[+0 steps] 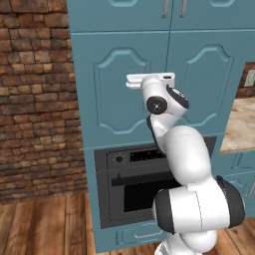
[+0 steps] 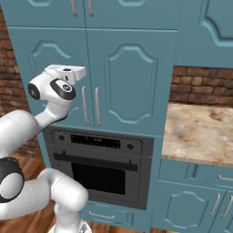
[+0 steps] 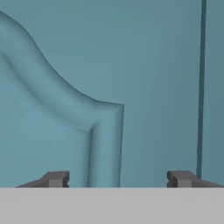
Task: Pick up the sponge and sponge from the sink, and place them back in the cabinet, and close the cabinet doors.
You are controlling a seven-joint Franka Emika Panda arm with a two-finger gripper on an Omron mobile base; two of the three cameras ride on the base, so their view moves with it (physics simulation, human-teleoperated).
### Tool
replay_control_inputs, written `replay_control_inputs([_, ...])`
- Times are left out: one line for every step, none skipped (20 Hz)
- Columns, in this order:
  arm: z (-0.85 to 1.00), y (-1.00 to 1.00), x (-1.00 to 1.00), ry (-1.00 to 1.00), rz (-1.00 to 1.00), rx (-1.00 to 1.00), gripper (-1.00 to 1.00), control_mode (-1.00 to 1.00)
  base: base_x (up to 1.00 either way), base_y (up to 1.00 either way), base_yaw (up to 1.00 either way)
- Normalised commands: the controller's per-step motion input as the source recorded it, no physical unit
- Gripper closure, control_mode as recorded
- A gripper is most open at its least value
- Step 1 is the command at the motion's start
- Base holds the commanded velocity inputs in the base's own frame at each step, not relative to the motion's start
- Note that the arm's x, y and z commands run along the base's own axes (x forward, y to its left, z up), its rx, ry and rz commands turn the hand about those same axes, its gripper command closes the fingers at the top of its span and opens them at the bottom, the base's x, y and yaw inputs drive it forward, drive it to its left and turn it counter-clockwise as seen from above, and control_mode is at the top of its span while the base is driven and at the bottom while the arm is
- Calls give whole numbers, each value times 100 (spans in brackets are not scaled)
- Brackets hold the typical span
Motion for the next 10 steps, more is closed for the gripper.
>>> replay_control_inputs([0,0,24,0,2,0,-100,-100,0,0,0])
replay_control_inputs([0,0,18,0,3,0,-100,-100,0,0,0])
replay_control_inputs([0,0,17,0,3,0,-100,-100,0,0,0])
replay_control_inputs([0,0,14,0,3,0,-100,-100,0,0,0])
replay_control_inputs([0,0,11,0,3,0,-100,-100,0,0,0])
replay_control_inputs([0,0,8,0,3,0,-100,-100,0,0,0])
replay_control_inputs([0,0,4,0,3,0,-100,-100,0,0,0])
replay_control_inputs([0,0,0,0,3,0,-100,-100,0,0,0])
replay_control_inputs([0,0,0,0,3,0,-100,-100,0,0,0])
replay_control_inputs([0,0,0,0,3,0,-100,-100,0,0,0])
